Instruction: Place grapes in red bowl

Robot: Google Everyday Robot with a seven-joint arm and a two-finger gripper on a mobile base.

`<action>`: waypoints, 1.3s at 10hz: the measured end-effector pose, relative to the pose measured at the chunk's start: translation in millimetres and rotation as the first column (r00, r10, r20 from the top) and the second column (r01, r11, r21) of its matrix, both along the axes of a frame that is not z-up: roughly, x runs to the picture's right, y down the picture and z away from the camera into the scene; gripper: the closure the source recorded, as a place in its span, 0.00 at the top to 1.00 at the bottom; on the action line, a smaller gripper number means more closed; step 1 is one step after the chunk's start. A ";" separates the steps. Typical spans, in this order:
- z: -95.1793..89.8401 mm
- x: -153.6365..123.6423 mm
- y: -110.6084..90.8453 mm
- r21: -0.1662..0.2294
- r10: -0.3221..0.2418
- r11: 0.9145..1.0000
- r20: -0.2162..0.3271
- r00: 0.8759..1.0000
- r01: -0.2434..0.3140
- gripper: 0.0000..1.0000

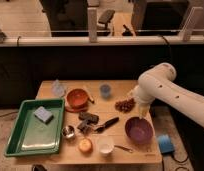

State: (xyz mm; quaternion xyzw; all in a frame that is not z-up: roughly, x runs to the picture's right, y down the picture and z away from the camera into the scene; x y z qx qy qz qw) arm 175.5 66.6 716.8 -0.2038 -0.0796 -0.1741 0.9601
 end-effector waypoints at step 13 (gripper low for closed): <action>72.0 -3.7 -22.7 -0.080 -0.097 0.992 0.034 0.995 0.100 0.80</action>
